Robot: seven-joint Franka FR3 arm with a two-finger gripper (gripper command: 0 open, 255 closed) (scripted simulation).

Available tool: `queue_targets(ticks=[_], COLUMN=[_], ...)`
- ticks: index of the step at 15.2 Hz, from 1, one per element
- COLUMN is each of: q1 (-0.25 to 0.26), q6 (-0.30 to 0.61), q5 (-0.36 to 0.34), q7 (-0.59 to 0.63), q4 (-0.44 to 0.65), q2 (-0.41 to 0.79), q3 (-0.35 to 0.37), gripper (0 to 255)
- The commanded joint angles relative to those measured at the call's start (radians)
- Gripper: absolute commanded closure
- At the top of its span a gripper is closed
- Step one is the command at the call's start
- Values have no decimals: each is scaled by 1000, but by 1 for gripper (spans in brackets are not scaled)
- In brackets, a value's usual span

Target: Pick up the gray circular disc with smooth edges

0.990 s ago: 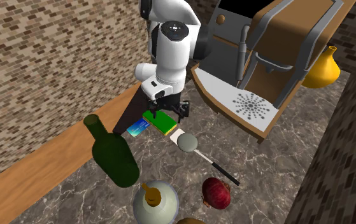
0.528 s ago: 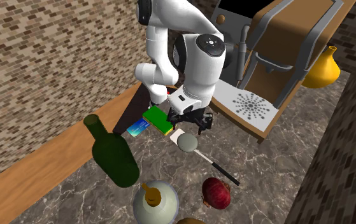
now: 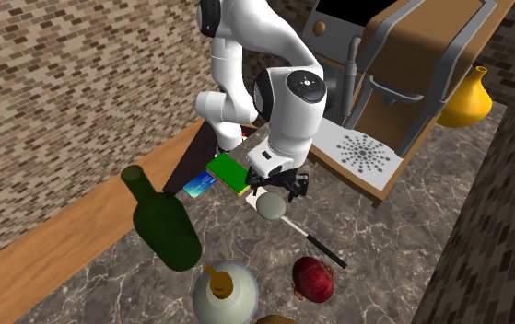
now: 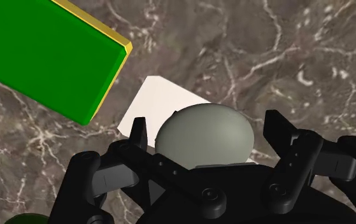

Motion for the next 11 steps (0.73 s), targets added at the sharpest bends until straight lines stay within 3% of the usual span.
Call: queue_targets(ticks=[1, 2, 11], q1=[0, 0, 0], q6=[8, 8, 8], q5=[-1, 0, -1], q7=[1, 1, 1], q4=[-5, -7, -5], q2=[3, 1, 3], q3=[1, 1, 1], gripper=[0, 255, 255])
